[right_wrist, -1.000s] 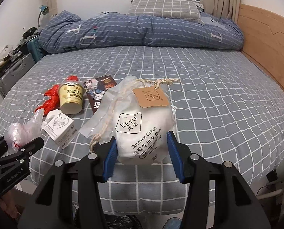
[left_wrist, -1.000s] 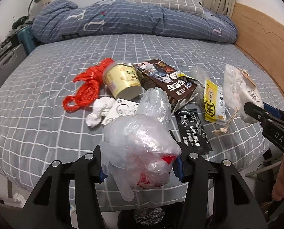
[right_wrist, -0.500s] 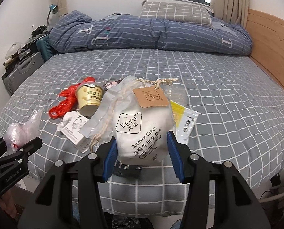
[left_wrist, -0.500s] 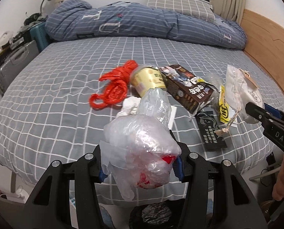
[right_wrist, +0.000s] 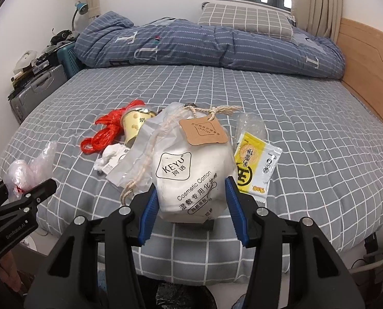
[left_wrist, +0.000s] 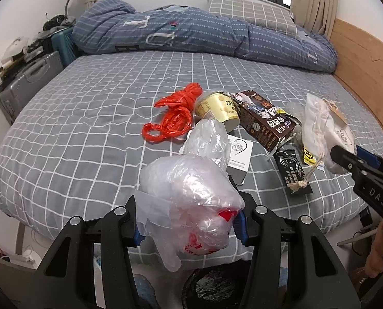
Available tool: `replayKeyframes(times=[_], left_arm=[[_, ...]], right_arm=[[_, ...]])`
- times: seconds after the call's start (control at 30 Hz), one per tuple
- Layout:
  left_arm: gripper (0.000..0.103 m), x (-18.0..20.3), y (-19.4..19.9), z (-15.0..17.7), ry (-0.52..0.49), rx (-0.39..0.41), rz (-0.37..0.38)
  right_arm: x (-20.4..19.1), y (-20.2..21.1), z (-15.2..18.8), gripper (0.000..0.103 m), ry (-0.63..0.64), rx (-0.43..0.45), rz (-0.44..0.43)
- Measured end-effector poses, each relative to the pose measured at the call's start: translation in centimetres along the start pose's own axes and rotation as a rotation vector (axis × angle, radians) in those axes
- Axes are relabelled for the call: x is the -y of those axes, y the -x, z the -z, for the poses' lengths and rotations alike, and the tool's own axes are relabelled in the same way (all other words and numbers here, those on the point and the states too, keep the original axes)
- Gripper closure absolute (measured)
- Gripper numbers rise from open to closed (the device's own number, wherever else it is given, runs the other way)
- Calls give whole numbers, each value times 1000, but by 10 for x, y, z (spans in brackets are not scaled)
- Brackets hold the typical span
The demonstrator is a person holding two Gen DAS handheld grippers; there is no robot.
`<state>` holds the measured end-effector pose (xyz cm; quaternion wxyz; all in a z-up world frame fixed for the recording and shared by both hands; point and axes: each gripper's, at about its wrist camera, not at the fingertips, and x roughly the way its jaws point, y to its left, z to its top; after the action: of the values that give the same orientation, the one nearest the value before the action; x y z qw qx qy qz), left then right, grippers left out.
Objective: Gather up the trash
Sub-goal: 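Carry the clear bag with the left tool while the right tool carries the KEYU pouch toward the bin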
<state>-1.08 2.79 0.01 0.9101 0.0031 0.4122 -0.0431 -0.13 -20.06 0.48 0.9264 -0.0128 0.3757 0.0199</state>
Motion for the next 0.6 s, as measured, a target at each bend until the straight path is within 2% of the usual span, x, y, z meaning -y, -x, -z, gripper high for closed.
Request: replayKeyframes(times=[0.6], left_arm=[[52, 17, 13, 28, 3, -28, 17]], right_arm=[[-17, 24, 29, 55, 17, -1, -29]])
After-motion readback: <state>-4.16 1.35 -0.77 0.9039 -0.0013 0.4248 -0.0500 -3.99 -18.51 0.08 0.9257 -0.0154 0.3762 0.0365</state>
